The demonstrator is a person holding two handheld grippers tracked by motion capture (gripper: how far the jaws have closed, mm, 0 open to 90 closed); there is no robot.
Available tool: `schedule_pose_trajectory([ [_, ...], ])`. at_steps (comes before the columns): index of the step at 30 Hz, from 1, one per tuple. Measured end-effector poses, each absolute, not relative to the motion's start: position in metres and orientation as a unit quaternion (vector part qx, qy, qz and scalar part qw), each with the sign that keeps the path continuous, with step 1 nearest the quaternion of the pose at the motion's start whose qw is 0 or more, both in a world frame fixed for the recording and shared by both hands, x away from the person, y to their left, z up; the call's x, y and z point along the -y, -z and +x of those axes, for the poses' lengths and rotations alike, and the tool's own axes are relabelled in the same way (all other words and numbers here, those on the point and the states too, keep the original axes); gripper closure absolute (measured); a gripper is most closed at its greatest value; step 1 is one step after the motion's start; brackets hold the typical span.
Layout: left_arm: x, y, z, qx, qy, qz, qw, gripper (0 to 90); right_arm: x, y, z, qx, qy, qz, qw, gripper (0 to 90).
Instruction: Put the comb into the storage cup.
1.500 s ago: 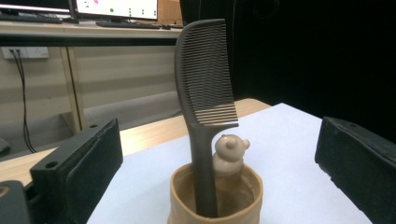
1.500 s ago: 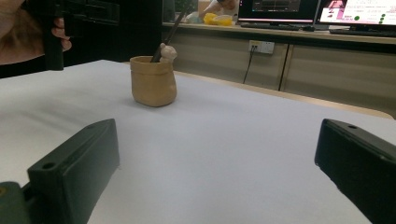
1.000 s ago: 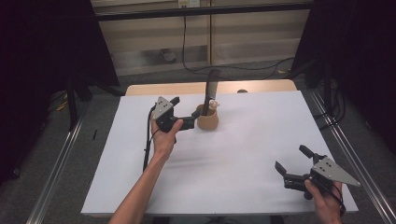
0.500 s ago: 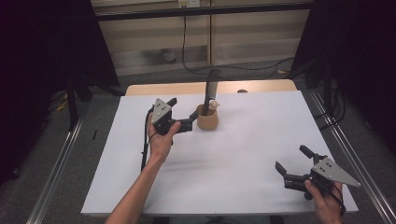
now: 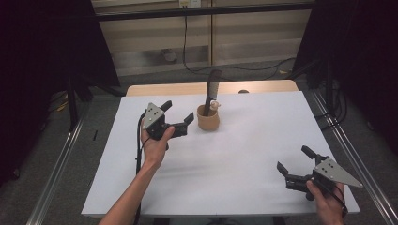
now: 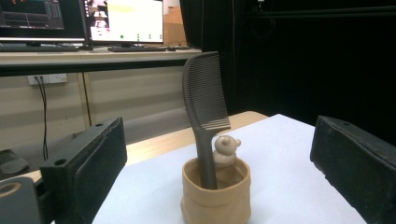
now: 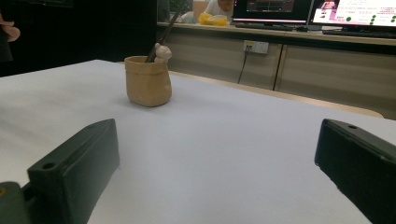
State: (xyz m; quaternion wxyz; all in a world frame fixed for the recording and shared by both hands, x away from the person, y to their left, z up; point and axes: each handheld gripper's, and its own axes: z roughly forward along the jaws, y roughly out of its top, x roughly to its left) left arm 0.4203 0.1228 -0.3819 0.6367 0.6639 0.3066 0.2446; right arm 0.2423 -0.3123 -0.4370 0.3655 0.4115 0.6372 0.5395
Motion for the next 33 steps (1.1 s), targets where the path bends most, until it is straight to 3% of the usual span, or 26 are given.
schedule_pose_trajectory([
  [33,-0.179,0.399,0.370,-0.344,-0.273,0.668,0.600,2.4,0.312,0.437,0.243,-0.630,-0.542,0.421,0.365,0.0],
])
